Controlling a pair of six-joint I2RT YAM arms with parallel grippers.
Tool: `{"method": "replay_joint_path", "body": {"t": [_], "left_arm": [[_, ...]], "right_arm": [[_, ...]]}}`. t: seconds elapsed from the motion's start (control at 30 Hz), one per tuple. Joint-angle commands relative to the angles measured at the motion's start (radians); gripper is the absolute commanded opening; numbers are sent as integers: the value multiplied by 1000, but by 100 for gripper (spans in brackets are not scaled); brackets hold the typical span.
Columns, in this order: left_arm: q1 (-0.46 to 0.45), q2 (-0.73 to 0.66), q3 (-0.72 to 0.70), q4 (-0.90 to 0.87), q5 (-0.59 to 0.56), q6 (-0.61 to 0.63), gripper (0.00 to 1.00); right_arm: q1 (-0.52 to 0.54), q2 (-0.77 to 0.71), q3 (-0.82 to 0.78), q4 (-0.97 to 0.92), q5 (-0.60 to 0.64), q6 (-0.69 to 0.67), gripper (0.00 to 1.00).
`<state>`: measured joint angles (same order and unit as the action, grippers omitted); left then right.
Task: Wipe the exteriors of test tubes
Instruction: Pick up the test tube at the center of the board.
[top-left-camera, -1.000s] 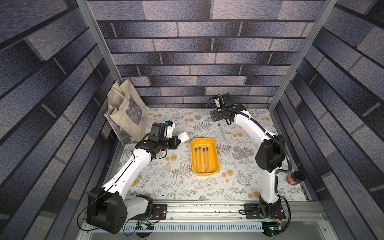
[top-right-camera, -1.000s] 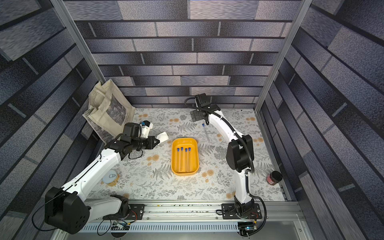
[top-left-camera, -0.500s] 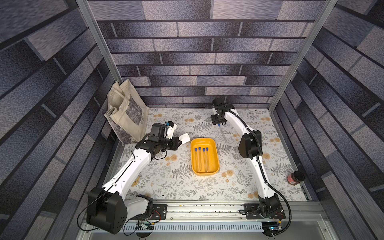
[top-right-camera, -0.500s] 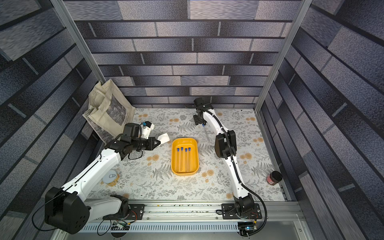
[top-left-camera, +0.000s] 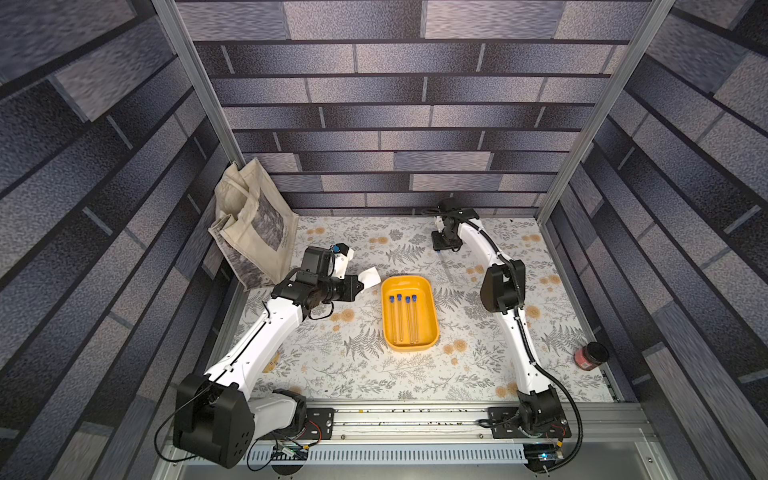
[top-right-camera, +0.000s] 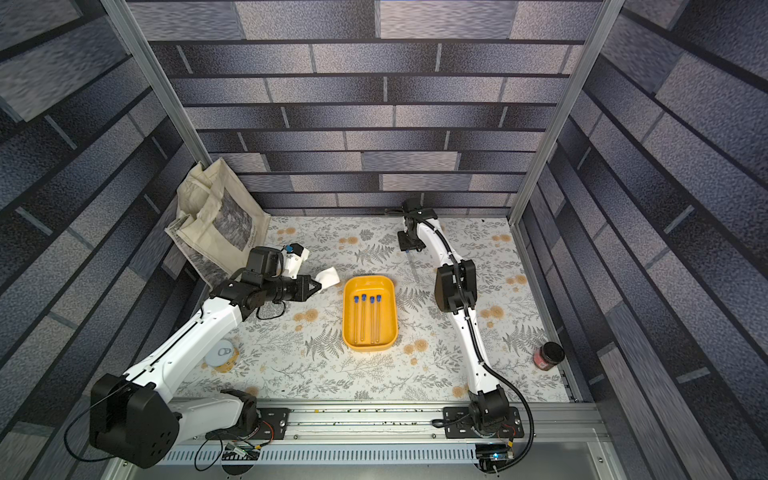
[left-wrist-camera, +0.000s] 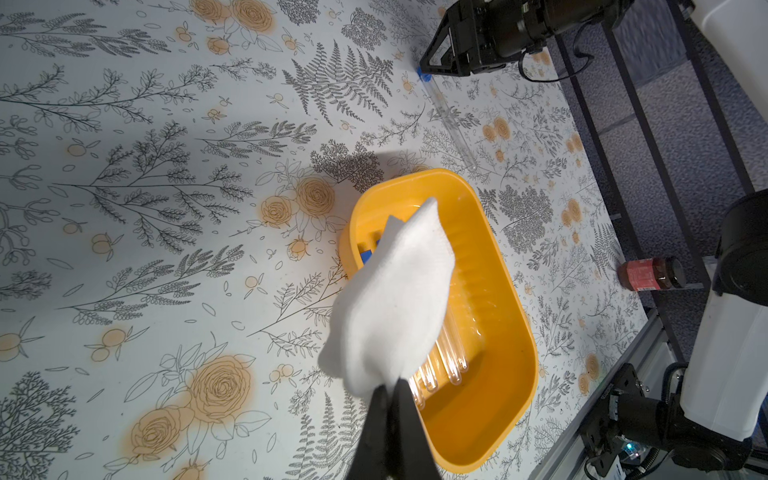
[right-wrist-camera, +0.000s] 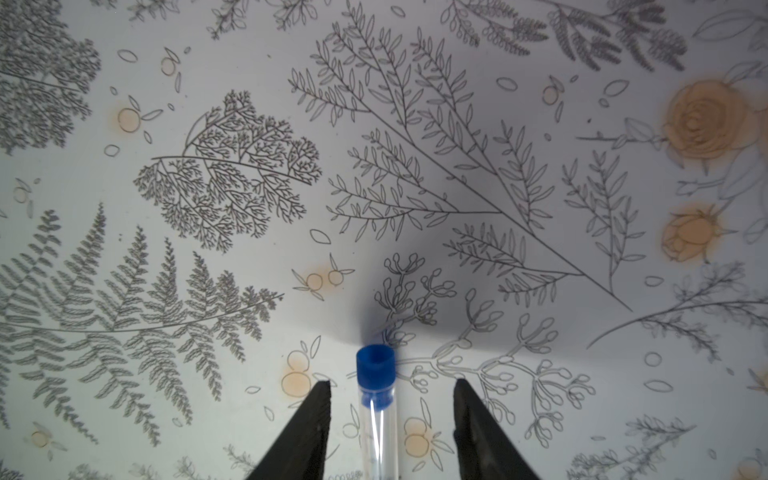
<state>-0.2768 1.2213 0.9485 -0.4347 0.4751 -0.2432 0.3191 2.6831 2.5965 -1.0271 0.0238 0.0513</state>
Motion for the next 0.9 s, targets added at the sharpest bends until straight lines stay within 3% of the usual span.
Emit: {"method": "replay_joint_path", "body": {"t": [0.0, 0.67, 0.87], "left_arm": [[5, -3, -10, -2, 12, 16, 5], [-1, -3, -12, 3, 16, 13, 6], [-4, -5, -12, 4, 17, 13, 7]], "right_arm": [[0, 35, 26, -7, -47, 17, 49], [1, 63, 4, -44, 41, 26, 33], [1, 61, 3, -45, 34, 28, 24]]}}
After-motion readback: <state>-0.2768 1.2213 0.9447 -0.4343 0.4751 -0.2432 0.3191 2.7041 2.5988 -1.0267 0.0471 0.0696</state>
